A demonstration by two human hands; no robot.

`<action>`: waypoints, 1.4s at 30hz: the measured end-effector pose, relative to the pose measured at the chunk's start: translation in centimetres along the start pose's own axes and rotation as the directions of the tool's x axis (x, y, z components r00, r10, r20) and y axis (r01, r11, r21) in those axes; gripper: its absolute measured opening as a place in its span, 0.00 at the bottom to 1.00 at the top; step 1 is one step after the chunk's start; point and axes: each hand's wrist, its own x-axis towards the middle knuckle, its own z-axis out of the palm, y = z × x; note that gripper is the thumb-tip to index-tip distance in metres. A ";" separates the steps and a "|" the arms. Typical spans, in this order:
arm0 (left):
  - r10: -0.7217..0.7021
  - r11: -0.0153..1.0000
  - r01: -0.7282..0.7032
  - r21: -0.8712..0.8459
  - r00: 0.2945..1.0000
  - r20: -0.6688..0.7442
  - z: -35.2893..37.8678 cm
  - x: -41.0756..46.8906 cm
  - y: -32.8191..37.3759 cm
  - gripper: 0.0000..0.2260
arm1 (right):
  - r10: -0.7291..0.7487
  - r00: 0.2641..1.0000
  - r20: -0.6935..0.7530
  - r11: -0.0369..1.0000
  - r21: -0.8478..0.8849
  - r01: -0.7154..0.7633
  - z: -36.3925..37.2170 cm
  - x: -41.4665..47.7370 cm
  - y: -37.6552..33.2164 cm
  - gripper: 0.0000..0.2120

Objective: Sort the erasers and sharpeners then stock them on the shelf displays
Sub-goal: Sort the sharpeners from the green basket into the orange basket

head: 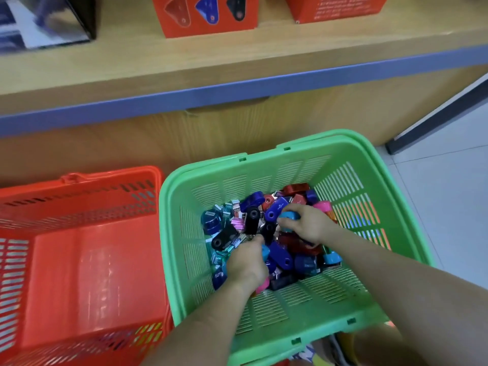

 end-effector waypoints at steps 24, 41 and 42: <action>-0.638 0.498 0.114 -0.860 0.720 -0.274 -13.6 -9.1 -27.1 0.27 | -0.162 0.864 0.477 0.769 0.610 -0.192 12.8 -11.1 -27.9 0.03; -0.136 0.817 -0.371 -0.442 0.621 -0.772 -19.6 -9.2 -13.0 0.11 | -0.389 0.905 0.169 0.829 0.494 0.264 -0.4 -10.8 -23.7 0.07; -0.055 0.816 -0.416 -0.400 0.634 -0.771 -19.7 -9.4 -10.6 0.10 | -0.350 0.930 0.114 0.855 0.444 0.267 -2.3 -10.2 -22.0 0.07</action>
